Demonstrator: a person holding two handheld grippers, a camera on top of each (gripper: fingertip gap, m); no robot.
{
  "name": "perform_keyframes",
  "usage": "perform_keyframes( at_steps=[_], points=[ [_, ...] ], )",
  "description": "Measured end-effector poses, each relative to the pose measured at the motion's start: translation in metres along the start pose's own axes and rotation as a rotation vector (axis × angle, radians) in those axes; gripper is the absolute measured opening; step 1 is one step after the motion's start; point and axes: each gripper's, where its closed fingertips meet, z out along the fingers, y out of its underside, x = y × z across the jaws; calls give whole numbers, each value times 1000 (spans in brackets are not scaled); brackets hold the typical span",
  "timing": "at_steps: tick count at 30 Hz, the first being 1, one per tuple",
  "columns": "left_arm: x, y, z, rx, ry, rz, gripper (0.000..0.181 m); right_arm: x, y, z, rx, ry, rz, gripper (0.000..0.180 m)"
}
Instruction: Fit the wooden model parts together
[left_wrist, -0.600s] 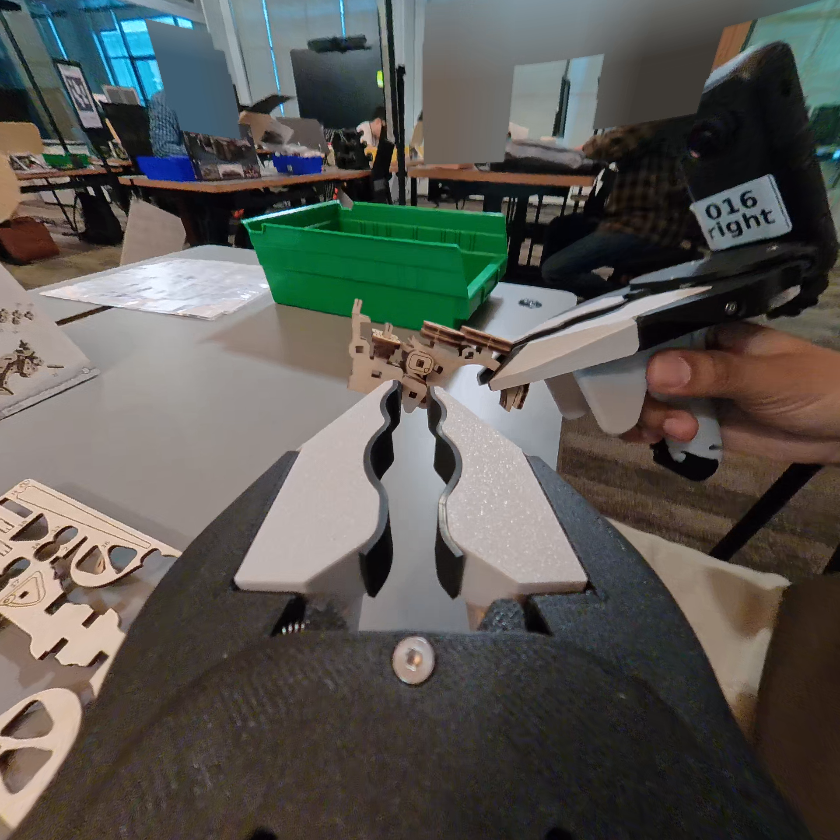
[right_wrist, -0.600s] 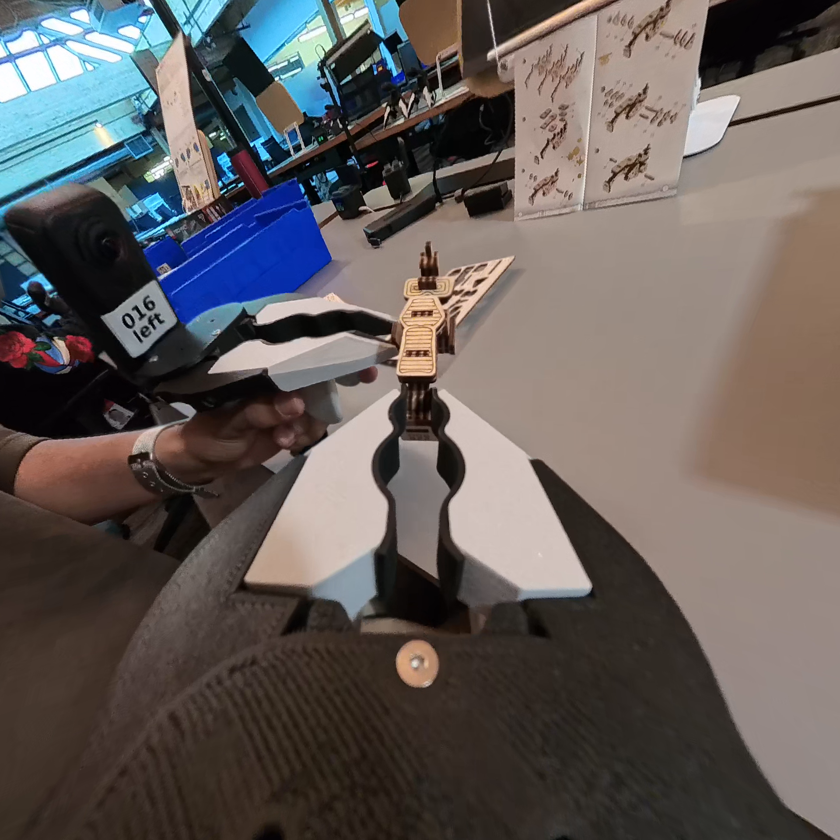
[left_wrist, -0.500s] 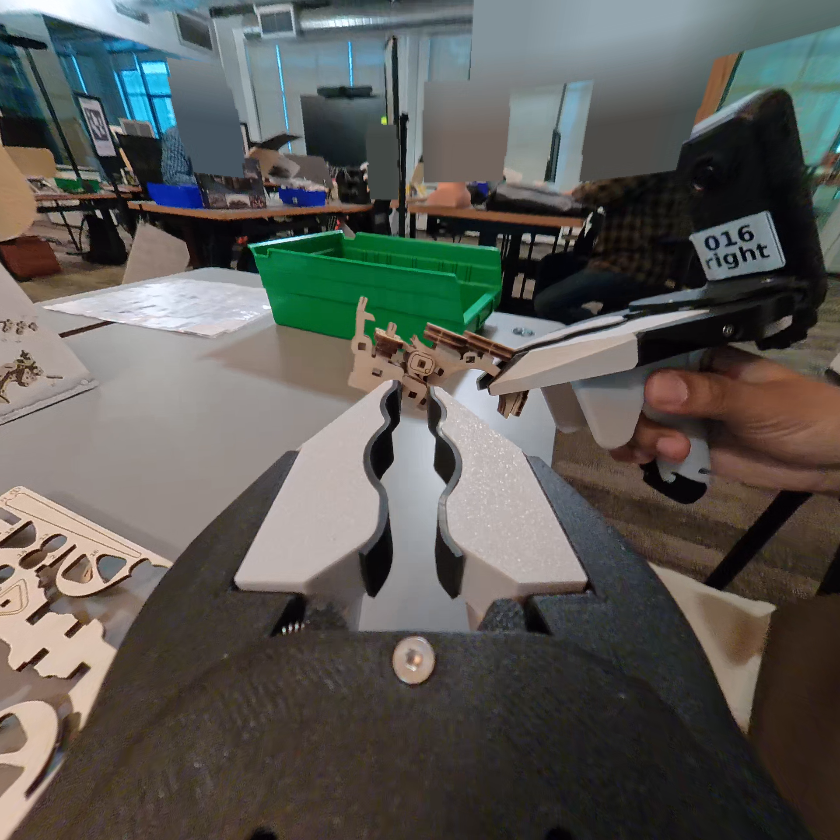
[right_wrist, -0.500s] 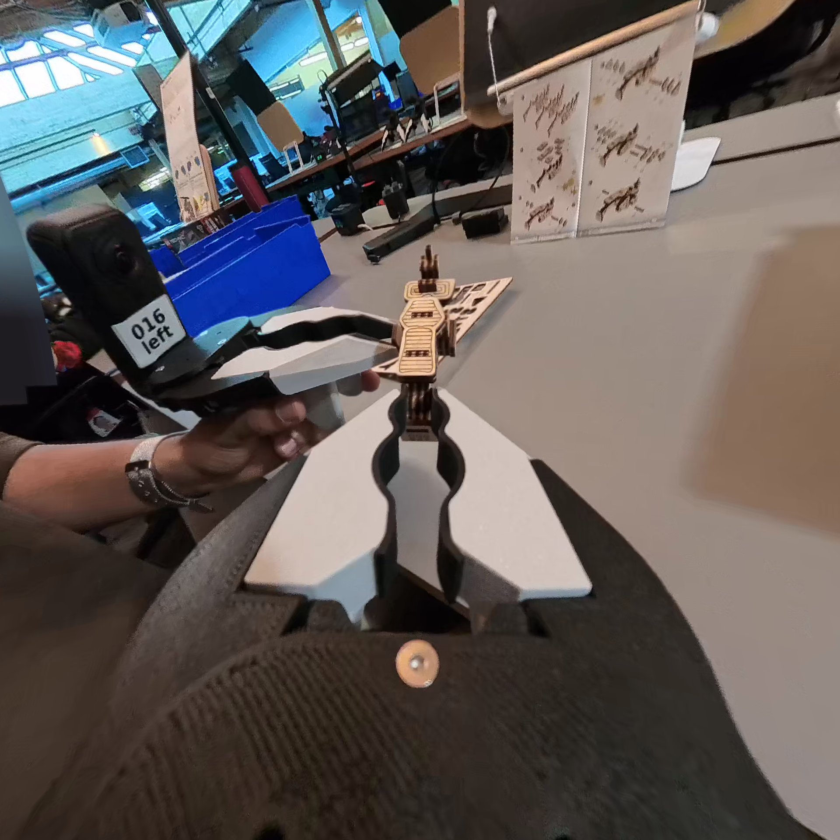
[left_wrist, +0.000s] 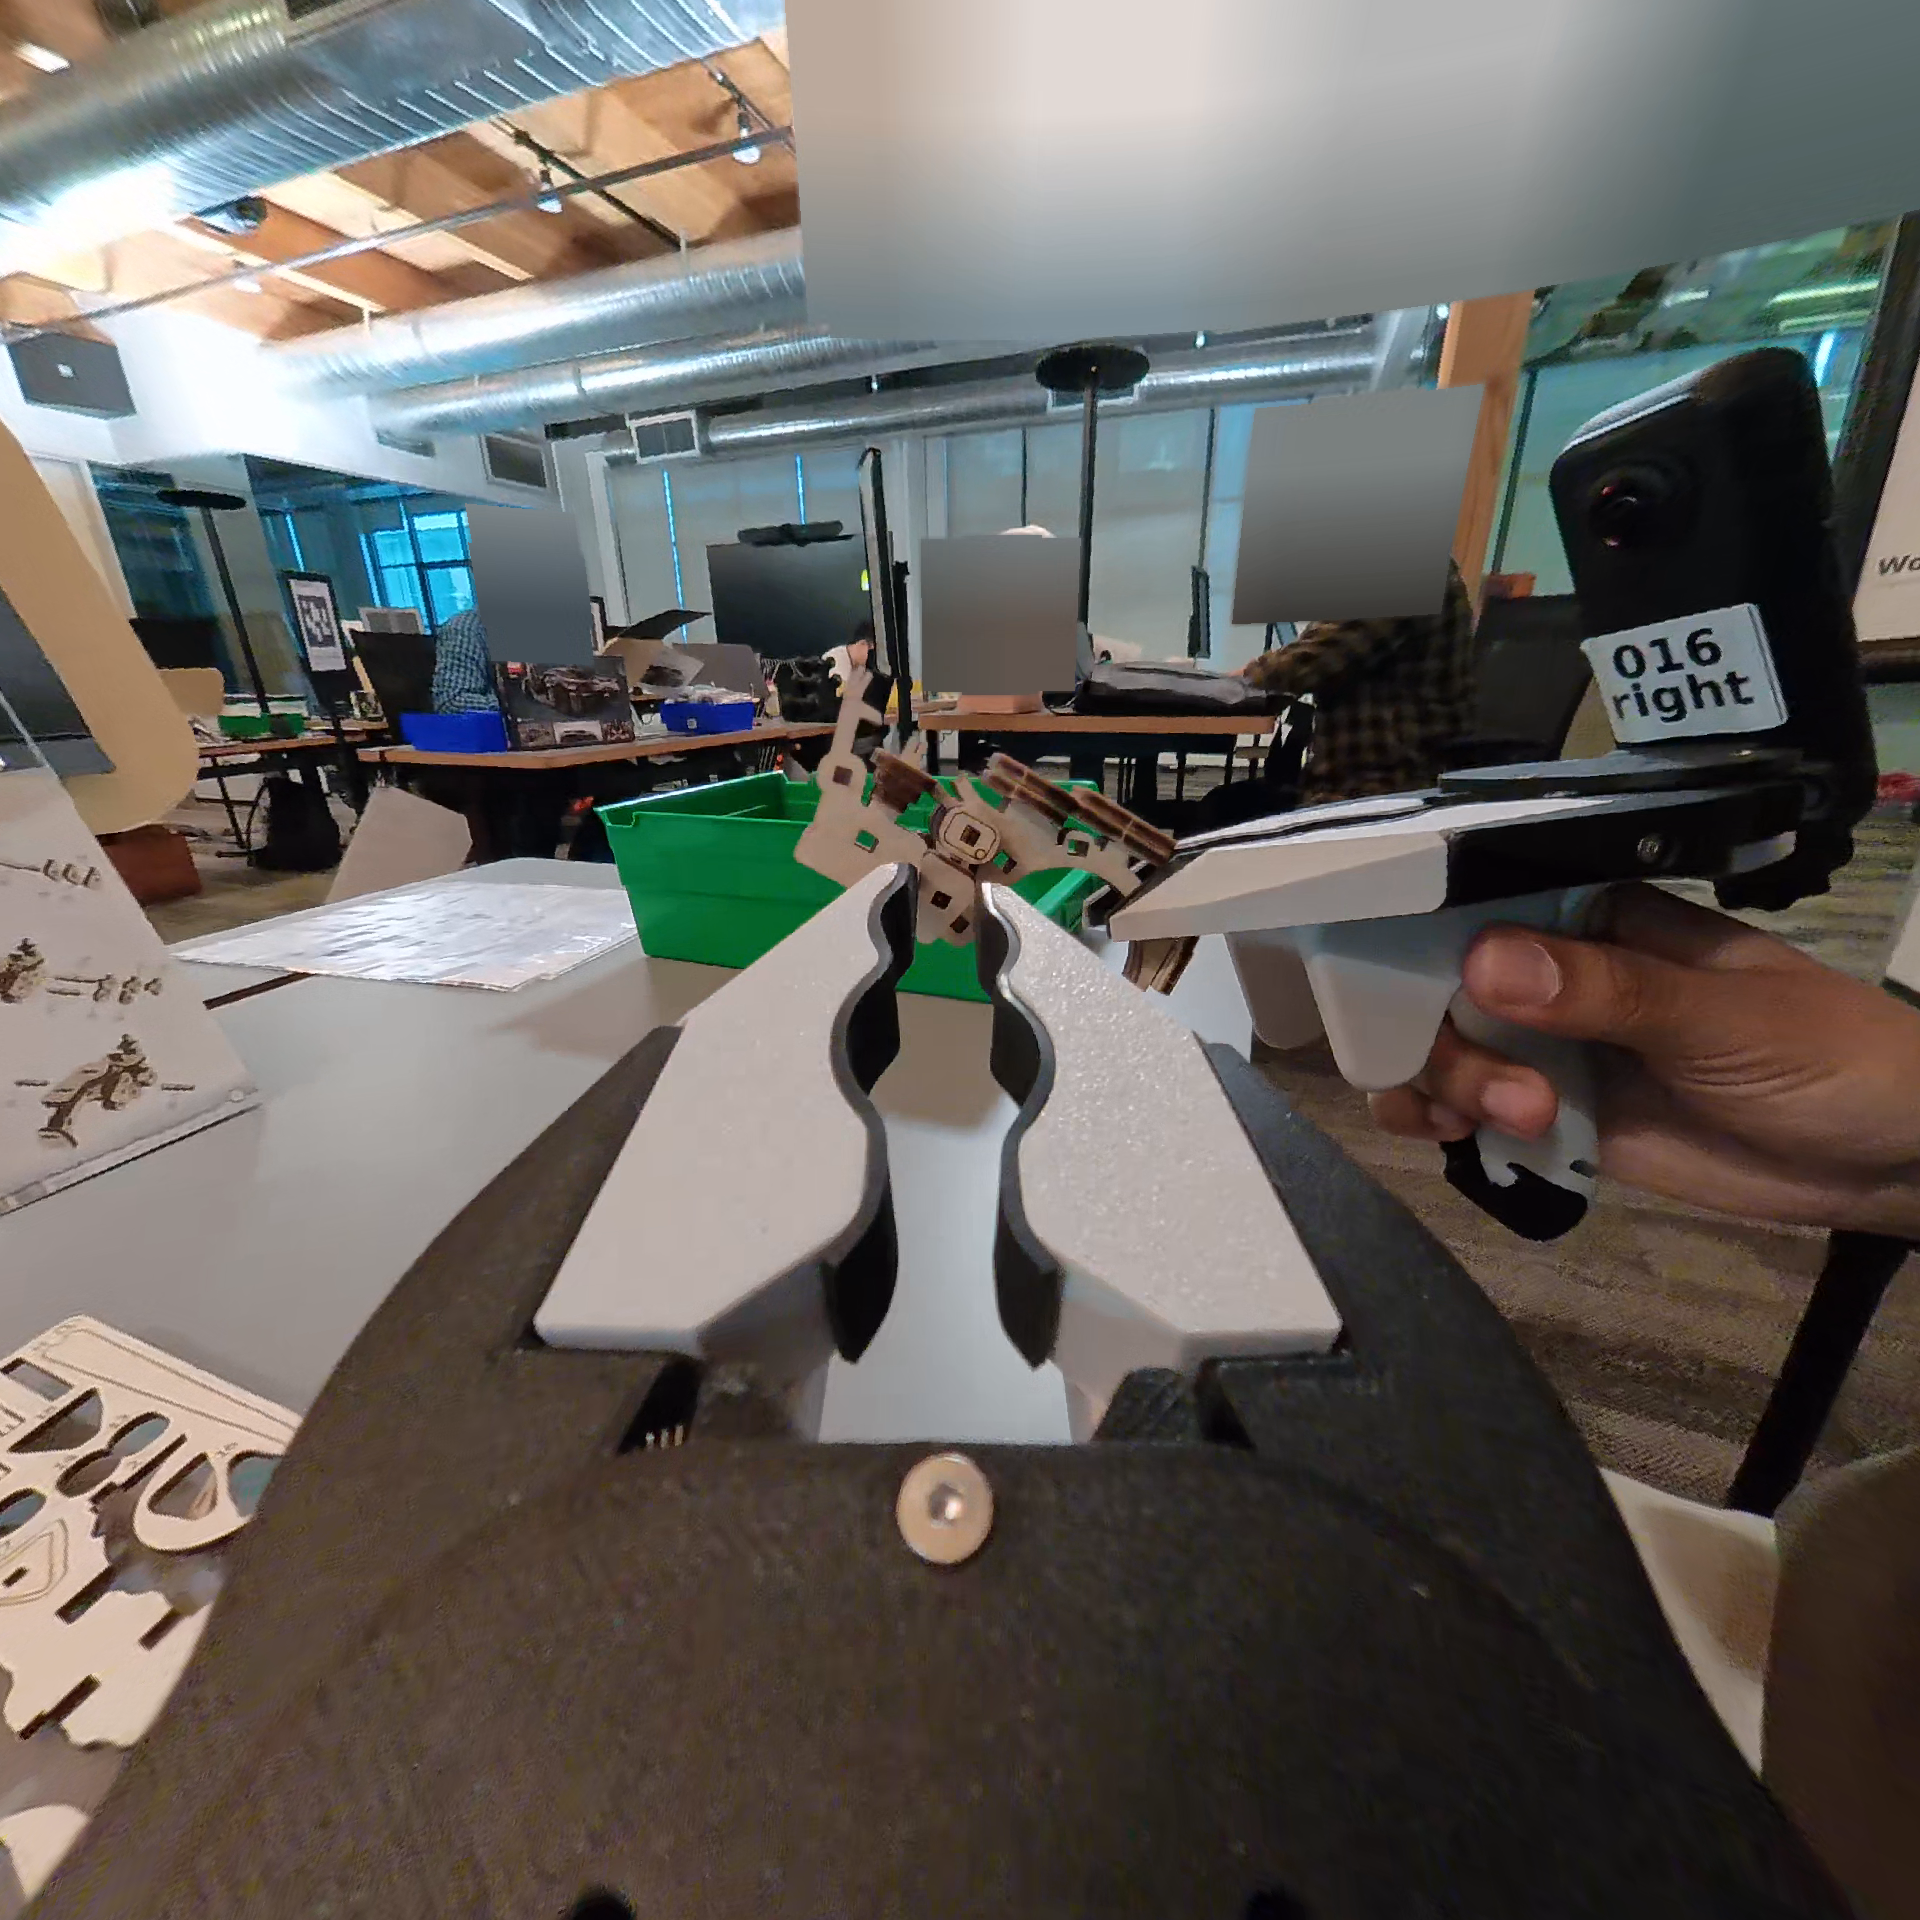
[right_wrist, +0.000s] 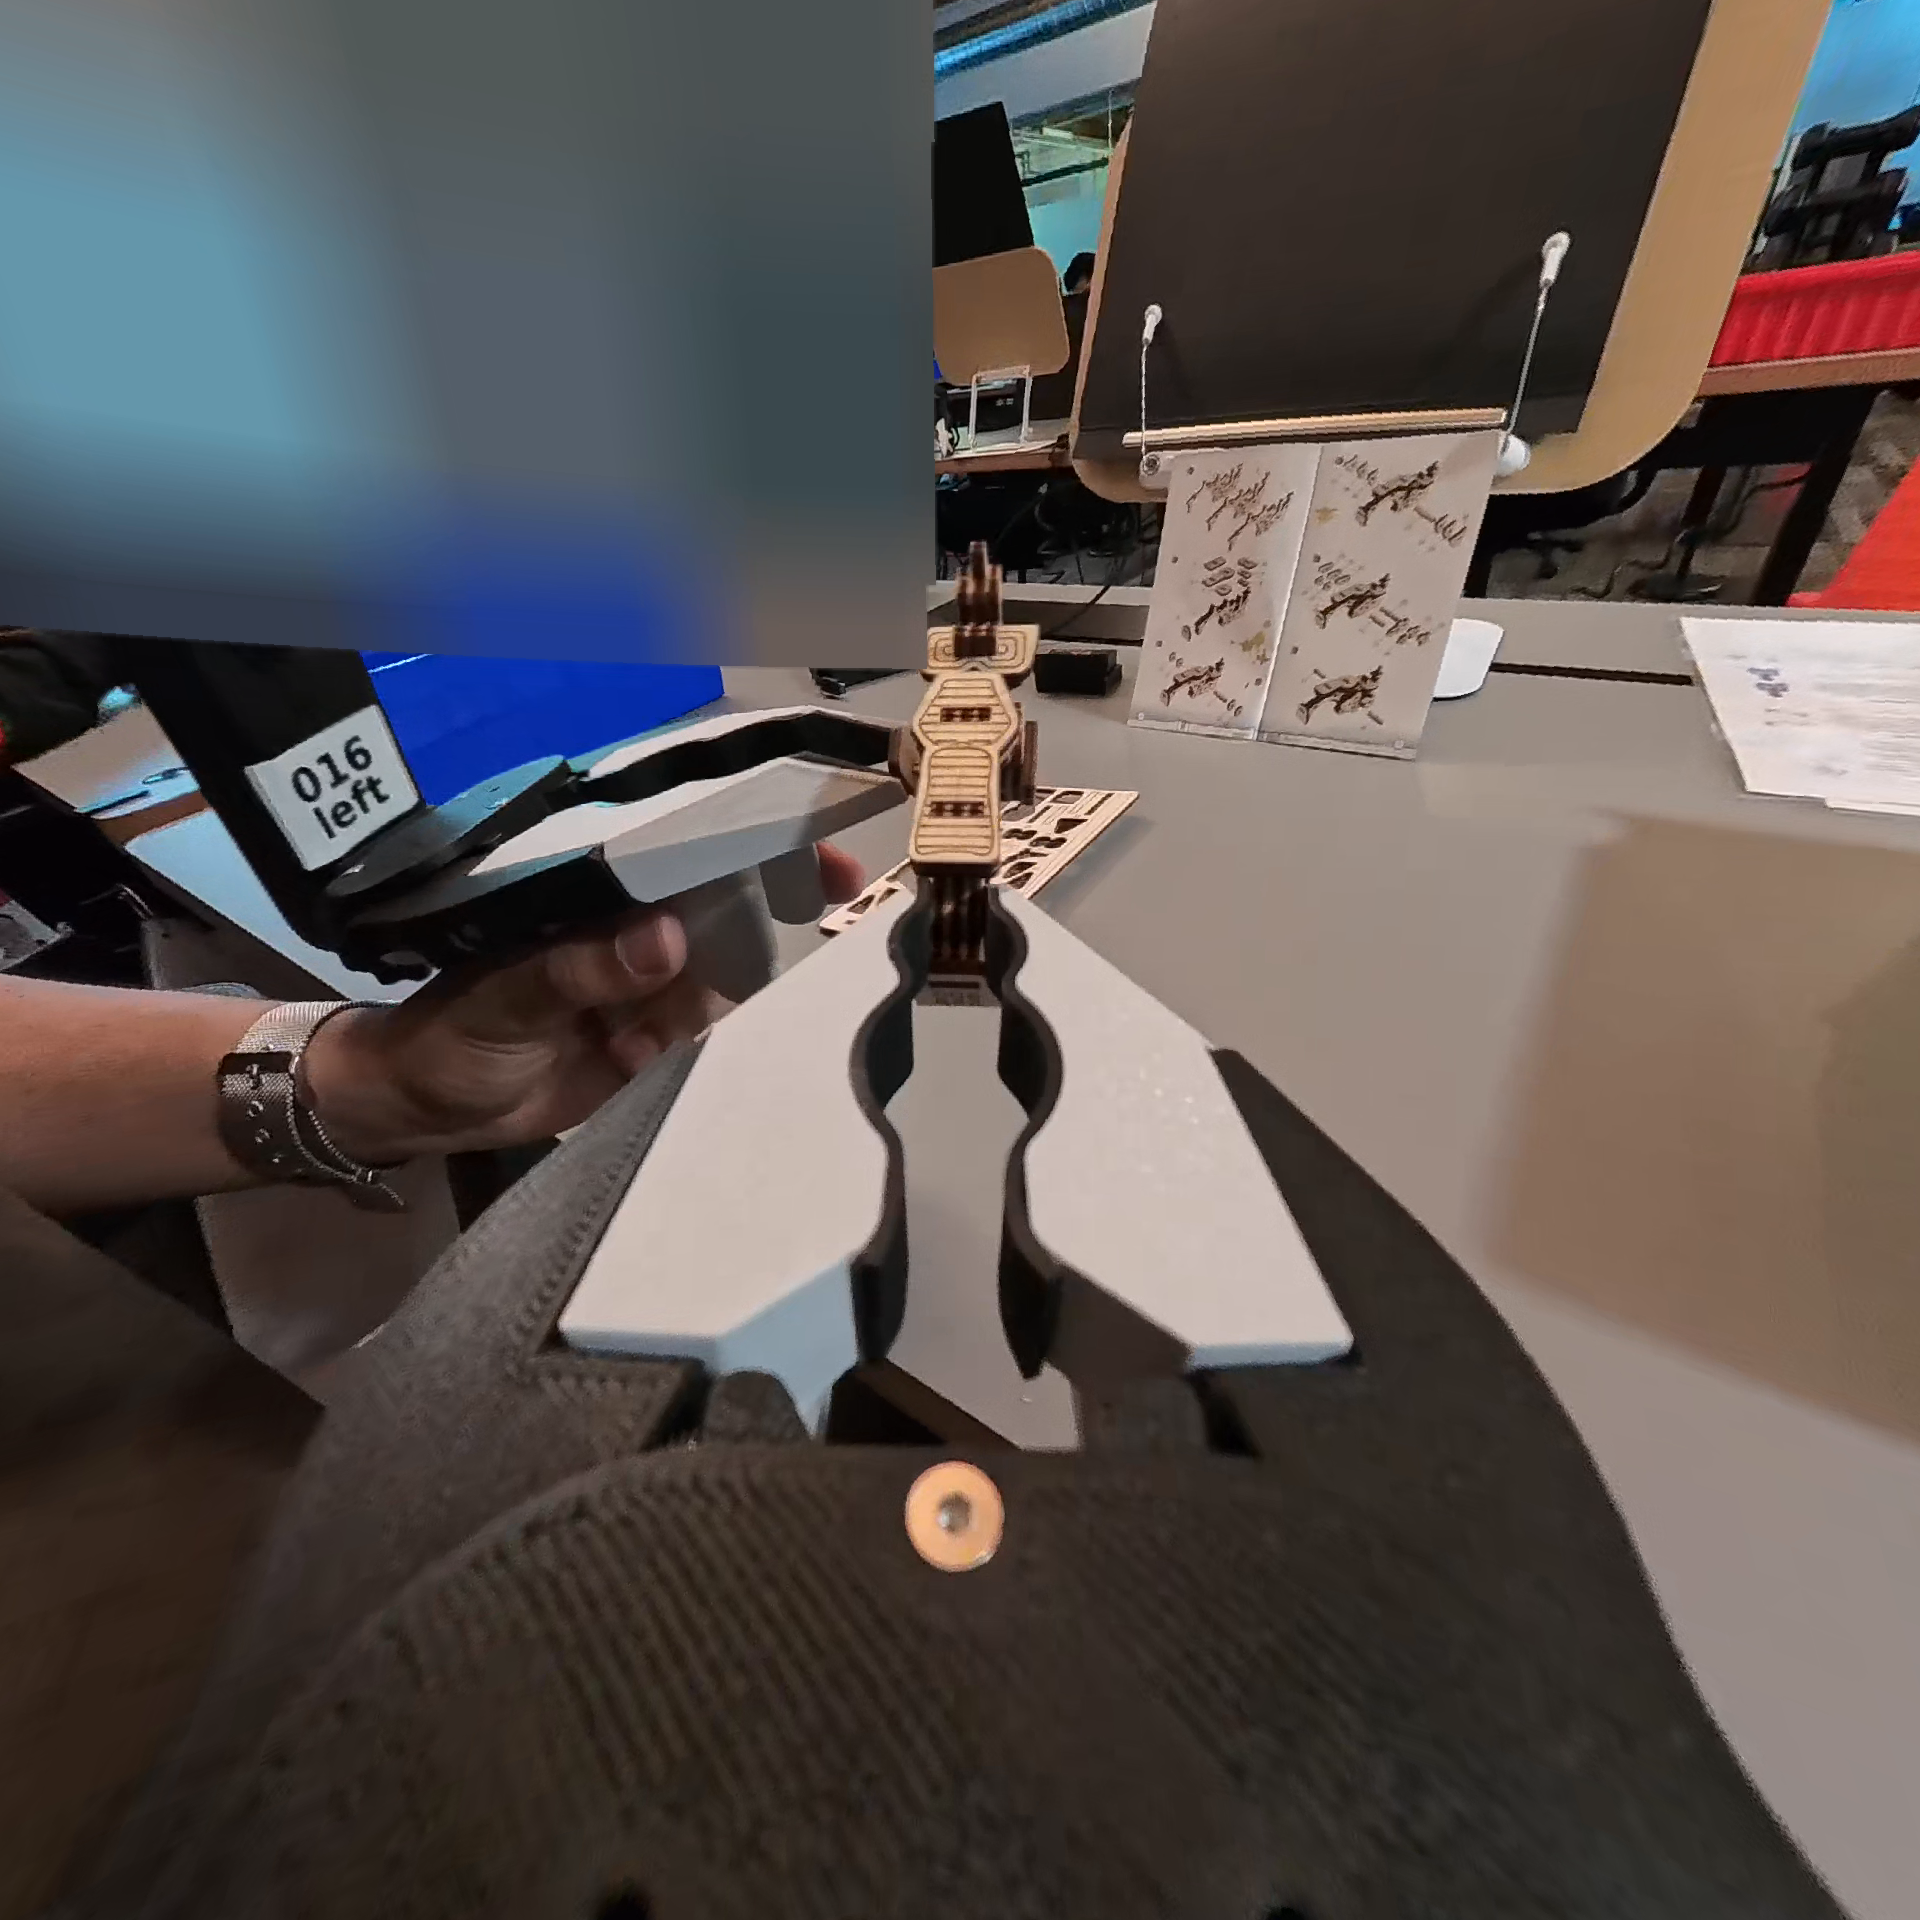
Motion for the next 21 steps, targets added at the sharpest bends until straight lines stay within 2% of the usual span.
perform_keyframes(
  at_steps=[6, 13, 21],
  points=[
    [-1, 2, 0, -4, -12, 40, 8, 2, 3, 1, -7, 6, 24, 8],
    [-1, 6, 2, -54, -74, 216, 8, 6, 6, 2, -17, 9, 56, 7],
    [-5, 11, 3, -78, -62, 144, 8, 3, 7, 3, -21, -18, 33, 8]
  ],
)
